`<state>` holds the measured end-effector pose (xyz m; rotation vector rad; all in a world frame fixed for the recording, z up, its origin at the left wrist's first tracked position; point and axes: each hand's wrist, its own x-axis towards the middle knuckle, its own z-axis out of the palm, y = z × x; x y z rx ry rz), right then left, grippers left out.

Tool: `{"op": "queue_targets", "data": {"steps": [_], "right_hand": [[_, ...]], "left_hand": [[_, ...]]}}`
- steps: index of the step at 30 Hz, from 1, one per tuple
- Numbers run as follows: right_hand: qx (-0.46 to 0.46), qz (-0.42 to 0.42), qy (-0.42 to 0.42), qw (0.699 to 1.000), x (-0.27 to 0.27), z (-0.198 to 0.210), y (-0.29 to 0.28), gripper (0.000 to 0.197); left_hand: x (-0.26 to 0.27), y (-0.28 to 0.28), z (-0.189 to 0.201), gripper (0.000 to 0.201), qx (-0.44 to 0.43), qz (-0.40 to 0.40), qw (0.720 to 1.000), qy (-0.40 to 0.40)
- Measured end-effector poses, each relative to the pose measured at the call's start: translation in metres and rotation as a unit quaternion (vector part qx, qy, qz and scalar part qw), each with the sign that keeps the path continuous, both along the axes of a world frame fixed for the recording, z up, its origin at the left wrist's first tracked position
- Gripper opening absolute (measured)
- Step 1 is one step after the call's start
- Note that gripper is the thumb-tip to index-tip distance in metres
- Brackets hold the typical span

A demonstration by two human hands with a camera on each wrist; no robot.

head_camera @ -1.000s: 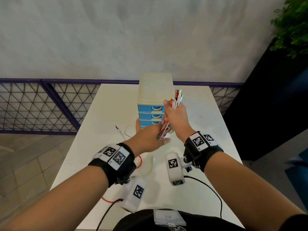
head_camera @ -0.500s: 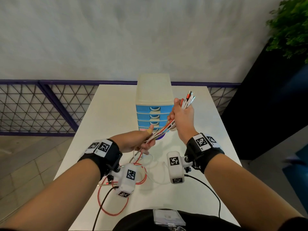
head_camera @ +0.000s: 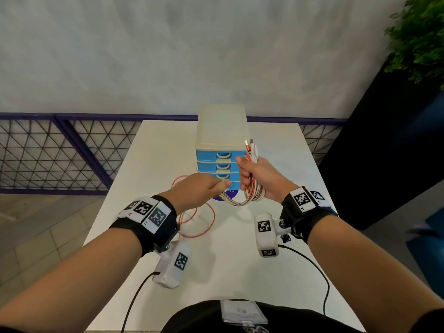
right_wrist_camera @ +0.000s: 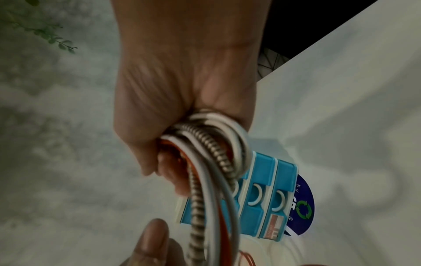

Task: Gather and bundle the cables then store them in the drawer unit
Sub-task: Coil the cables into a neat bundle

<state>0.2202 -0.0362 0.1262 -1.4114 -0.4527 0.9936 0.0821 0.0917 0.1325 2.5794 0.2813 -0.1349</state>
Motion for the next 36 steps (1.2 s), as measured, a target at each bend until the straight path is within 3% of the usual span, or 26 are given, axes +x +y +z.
{"op": "queue_targets", "data": {"steps": [3, 9, 14, 17, 20, 25, 29, 32, 36], "right_hand": [[-0.018, 0.064, 0.070, 0.995, -0.007, 0.008, -0.002, 0.025], [-0.044, 0.165, 0.180, 0.969, -0.019, 0.012, -0.004, 0.033], [-0.034, 0.155, 0.209, 0.965, -0.030, 0.010, -0.001, 0.029], [-0.022, 0.147, 0.220, 0.964, -0.031, 0.010, 0.001, 0.035], [-0.026, 0.142, 0.223, 0.964, -0.032, 0.011, 0.001, 0.039], [-0.056, 0.131, 0.218, 0.965, -0.032, 0.014, 0.003, 0.041], [-0.084, 0.109, 0.196, 0.971, -0.035, 0.012, 0.005, 0.028], [-0.091, 0.105, 0.165, 0.976, -0.037, 0.012, 0.006, 0.026], [-0.088, 0.145, 0.085, 0.982, -0.037, 0.011, 0.005, 0.025]], "left_hand": [[0.001, -0.002, -0.004, 0.045, 0.086, -0.037, 0.993, -0.067], [-0.001, -0.011, 0.002, 0.037, 0.214, 0.008, 0.957, -0.196], [0.002, -0.009, -0.005, 0.030, 0.274, -0.004, 0.943, -0.189], [0.003, -0.008, -0.006, 0.035, 0.289, 0.003, 0.932, -0.217], [0.005, -0.010, -0.003, 0.020, 0.333, -0.022, 0.917, -0.220], [0.004, -0.008, -0.014, 0.023, 0.378, -0.012, 0.905, -0.194], [0.001, -0.007, -0.020, 0.023, 0.339, 0.034, 0.927, -0.155], [0.004, -0.010, -0.020, 0.033, 0.266, 0.062, 0.949, -0.158], [0.005, -0.009, -0.005, 0.035, -0.005, 0.120, 0.983, -0.138]]}}
